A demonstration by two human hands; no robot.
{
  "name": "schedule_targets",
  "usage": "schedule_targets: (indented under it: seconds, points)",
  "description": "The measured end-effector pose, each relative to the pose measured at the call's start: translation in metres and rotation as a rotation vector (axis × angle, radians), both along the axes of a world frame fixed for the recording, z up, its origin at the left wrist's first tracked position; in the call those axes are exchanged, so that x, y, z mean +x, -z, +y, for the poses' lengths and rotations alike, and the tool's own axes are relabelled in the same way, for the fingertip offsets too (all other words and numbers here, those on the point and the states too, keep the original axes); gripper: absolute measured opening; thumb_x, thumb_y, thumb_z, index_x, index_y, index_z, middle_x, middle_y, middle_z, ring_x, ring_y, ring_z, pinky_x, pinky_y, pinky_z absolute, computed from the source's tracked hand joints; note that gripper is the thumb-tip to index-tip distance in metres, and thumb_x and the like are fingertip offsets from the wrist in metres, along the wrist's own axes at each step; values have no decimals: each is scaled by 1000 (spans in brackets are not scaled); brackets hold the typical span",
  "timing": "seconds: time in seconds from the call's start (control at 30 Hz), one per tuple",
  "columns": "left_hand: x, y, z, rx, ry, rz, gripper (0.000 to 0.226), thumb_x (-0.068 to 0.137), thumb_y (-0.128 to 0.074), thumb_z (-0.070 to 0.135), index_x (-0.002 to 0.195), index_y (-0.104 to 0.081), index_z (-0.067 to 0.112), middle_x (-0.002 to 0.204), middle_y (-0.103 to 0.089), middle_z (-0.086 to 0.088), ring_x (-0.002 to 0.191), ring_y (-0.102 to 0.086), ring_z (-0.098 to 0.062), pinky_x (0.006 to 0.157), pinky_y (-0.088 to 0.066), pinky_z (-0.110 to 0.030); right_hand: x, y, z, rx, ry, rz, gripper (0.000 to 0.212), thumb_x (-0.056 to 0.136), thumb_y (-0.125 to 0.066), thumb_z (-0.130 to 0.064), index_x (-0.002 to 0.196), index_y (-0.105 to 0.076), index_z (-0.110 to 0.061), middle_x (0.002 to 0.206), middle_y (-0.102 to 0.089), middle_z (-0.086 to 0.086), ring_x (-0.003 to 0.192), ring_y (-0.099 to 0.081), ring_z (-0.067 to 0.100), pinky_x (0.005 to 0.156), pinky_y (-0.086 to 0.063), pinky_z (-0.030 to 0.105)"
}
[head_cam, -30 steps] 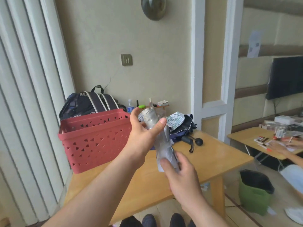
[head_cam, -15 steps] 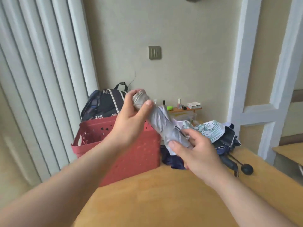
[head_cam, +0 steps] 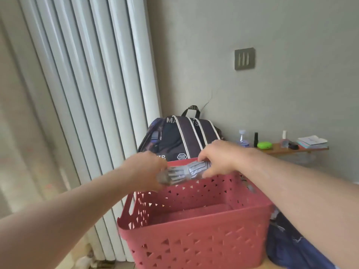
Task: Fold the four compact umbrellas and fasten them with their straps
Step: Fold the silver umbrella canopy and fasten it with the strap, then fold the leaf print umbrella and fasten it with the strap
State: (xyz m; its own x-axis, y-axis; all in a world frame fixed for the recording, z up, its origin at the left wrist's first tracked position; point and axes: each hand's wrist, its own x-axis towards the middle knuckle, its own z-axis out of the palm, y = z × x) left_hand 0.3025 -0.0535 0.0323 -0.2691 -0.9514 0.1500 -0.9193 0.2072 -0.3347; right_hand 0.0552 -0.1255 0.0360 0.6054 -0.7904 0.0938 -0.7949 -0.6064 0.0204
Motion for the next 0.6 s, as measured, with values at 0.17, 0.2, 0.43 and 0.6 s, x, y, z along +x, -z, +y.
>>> schedule_targets:
  seconds: [0.17,0.2,0.43,0.6]
  points:
    - [-9,48,-47,302,36,-312,44,79,-75,56,110,-66,26,92,-65,5,87,-61,-22,69,-56,-35,35,43,-28,151,27,303,38,75,-82,-60,96,-75,-28,74,-67,-10,69,-61,13,53,-41,26]
    - [-8,57,-54,359,39,-333,48,79,-76,57,111,-66,23,90,-63,5,87,-60,-23,68,-52,-35,42,51,-33,165,22,347,37,77,-83,-57,97,-74,-27,74,-65,-9,68,-60,14,53,-40,26]
    - [-2,103,-83,479,44,-323,39,86,-78,45,112,-76,17,98,-74,-1,93,-68,-27,74,-55,-34,55,97,-59,213,12,341,24,85,-74,-28,109,-73,-30,107,-72,-5,98,-68,25,87,-58,39]
    - [-7,94,-81,394,154,-178,20,94,-67,29,108,-79,21,109,-75,2,102,-66,-24,85,-54,-34,54,96,-61,246,2,286,35,90,-68,-18,120,-71,-36,115,-71,-7,104,-65,22,94,-57,40]
